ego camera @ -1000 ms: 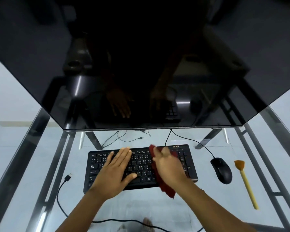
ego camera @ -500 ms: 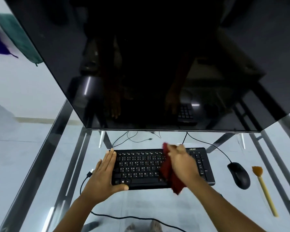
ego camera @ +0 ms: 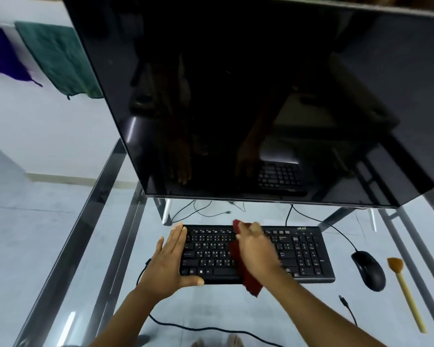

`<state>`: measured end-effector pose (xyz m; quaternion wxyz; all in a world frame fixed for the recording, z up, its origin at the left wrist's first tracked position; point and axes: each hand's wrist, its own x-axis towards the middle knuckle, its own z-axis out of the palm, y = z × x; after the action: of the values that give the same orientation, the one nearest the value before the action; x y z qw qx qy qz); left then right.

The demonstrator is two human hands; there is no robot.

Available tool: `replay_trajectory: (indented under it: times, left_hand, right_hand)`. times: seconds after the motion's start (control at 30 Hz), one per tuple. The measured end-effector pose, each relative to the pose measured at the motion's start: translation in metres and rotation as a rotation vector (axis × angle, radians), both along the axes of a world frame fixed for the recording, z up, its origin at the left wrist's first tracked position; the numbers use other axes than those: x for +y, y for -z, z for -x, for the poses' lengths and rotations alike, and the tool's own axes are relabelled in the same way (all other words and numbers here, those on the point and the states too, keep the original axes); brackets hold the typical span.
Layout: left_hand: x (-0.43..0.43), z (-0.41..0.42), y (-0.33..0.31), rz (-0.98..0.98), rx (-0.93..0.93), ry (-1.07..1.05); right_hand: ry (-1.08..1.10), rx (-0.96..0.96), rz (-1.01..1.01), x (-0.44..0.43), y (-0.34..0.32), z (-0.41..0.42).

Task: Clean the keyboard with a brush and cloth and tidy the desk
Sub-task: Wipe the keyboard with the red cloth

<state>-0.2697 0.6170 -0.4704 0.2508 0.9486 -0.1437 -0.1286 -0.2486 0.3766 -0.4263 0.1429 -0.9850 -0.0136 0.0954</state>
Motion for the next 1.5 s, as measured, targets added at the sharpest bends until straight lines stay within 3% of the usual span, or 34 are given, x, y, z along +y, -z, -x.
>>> replay_trajectory:
  times: [0.1,0.13,0.27,0.3,0.37,0.43,0.6,0.67,0.77,0.93,0.97,1.07,1.27,1.43,1.5]
  left_hand:
    - [0.001,-0.002,0.0,-0.02,-0.006,0.031]
    - [0.001,-0.003,-0.001,-0.022,-0.011,0.038]
    - [0.007,-0.011,-0.002,-0.043,0.013,0.074]
    - [0.007,-0.013,-0.002,-0.042,0.01,0.085]
    - [0.009,-0.014,0.0,-0.037,0.009,0.097]
    - [0.009,-0.013,0.001,-0.044,0.003,0.105]
    - [0.007,-0.01,0.0,0.02,0.021,0.065]
    - [0.007,-0.008,-0.001,0.072,0.036,0.044]
    - [0.009,-0.007,-0.001,0.117,0.028,0.031]
    - [0.009,-0.006,-0.003,0.158,0.017,0.001]
    - [0.009,-0.005,-0.002,0.161,0.015,0.001]
    - [0.013,-0.005,-0.002,0.169,0.015,0.015]
    - [0.013,-0.007,-0.005,0.175,0.01,0.01]
    - [0.017,-0.007,0.003,0.144,-0.015,0.037]
    - [0.016,-0.009,0.0,0.148,0.015,0.04]
  right_hand:
    - [-0.431,0.002,-0.018,0.028,0.0,0.022]
    - [-0.451,0.019,-0.024,0.027,-0.001,0.016]
    - [-0.097,-0.104,-0.007,0.018,0.01,-0.02]
    - [-0.074,-0.103,-0.092,0.026,0.01,-0.015]
    - [-0.231,-0.013,-0.212,0.049,0.006,0.007]
    - [-0.488,0.045,-0.192,0.06,0.0,0.024]
    - [-0.148,-0.057,-0.028,0.044,0.002,-0.03]
    - [-0.247,-0.007,-0.065,0.064,-0.004,-0.016]
    - [-0.575,0.082,-0.078,0.081,-0.007,0.014]
    - [-0.182,-0.07,-0.069,0.072,0.003,-0.034]
    - [-0.197,-0.042,-0.09,0.078,0.0,-0.03]
    - [-0.555,0.054,-0.057,0.095,-0.006,-0.002]
    - [-0.149,-0.048,-0.039,0.078,-0.004,-0.044]
    - [-0.579,0.116,-0.074,0.093,-0.005,0.013]
    - [-0.46,0.039,-0.057,0.078,-0.002,0.002]
